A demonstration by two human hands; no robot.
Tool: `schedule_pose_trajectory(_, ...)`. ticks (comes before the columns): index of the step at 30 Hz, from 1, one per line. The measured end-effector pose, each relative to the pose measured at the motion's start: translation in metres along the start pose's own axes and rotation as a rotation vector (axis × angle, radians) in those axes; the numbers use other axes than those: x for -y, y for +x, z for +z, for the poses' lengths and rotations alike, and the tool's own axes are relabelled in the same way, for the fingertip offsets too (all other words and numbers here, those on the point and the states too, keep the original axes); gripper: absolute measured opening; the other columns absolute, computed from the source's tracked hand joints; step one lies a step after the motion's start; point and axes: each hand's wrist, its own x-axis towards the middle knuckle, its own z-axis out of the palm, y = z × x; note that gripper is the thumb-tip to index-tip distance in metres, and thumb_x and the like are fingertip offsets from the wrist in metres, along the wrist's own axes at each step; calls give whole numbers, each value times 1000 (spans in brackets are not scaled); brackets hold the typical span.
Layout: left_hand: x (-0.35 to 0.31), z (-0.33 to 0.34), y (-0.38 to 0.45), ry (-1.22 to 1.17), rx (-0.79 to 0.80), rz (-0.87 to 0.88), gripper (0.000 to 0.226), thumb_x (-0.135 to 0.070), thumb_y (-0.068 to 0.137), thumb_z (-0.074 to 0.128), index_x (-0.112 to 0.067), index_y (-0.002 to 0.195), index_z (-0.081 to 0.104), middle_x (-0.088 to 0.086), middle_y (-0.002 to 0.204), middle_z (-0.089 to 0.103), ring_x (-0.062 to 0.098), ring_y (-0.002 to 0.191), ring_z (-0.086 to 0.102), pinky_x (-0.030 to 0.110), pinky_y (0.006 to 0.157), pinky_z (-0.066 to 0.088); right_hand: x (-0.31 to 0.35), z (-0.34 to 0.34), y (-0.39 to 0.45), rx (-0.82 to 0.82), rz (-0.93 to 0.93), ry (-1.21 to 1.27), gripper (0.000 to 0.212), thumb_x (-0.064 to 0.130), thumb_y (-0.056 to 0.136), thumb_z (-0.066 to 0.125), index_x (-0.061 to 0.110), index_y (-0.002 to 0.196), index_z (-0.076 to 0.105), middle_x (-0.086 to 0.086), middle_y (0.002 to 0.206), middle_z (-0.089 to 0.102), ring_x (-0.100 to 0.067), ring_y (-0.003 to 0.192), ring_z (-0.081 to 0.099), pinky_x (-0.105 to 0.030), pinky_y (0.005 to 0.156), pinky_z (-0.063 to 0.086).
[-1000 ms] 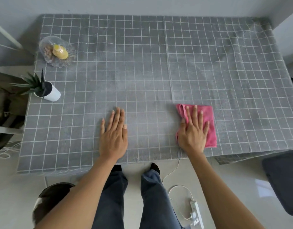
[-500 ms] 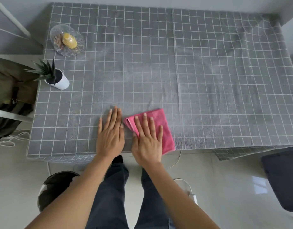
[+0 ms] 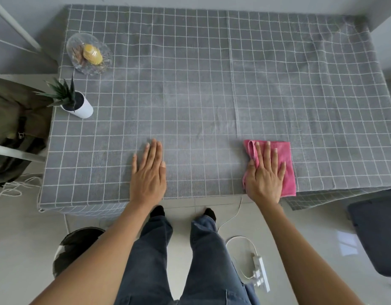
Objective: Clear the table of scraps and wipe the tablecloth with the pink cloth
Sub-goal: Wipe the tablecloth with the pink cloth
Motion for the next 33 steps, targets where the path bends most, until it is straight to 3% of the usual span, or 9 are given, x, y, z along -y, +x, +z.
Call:
schedule_pose_trajectory(6, -23, 3, 7, -61, -17, -49, 56, -33, 97, 6, -15, 150, 3, 0, 158, 2, 16, 147, 0, 48, 119, 0, -1, 1, 1, 7, -7, -3, 57, 47, 93, 2, 37, 148, -10, 12, 156, -15, -11, 145, -15, -45, 118, -10)
schedule_pose_trajectory(16, -168, 35, 45, -114, 43, 150, 56, -34, 96, 2, -18, 149, -5, -5, 156, -10, 9, 143, -12, 37, 116, -13, -10, 1, 3, 45, -80, 51, 58, 45, 94, 2, 35, 150, -7, 9, 157, -15, -12, 144, -20, -45, 116, -16)
schedule_pose_trajectory(22, -170, 45, 44, -23, -11, 152, 55, -32, 99, 8, -17, 151, 3, -3, 158, -3, 13, 146, -5, 39, 119, -5, -39, -9, 11, 42, -246, 51, 56, 39, 96, 11, 36, 151, 3, 10, 159, -3, -10, 146, -10, -44, 118, -8)
schedule_pose_trajectory(24, -171, 45, 43, -18, -23, 150, 54, -32, 99, 8, -17, 151, 3, -4, 158, -2, 12, 146, -4, 39, 119, -5, -66, -17, 26, 41, -186, 19, 56, 41, 96, 8, 39, 150, -3, 12, 159, -9, -11, 145, -14, -44, 118, -10)
schedule_pose_trajectory(28, -171, 45, 42, -8, -26, 146, 54, -31, 100, 9, -17, 152, 4, -3, 159, -1, 12, 147, -4, 38, 119, -5, -125, -39, 54, -9, 124, 45, 53, 42, 98, 9, 40, 146, -13, 9, 159, -11, -12, 146, -14, -44, 118, -9)
schedule_pose_trajectory(33, -172, 44, 42, -4, -33, 140, 54, -31, 100, 11, -17, 152, 4, -2, 159, 0, 12, 147, -2, 40, 120, -1, -111, -37, 54, -49, 255, 102, 54, 38, 100, 16, 37, 149, -8, 8, 159, -11, -14, 146, -13, -48, 117, -10)
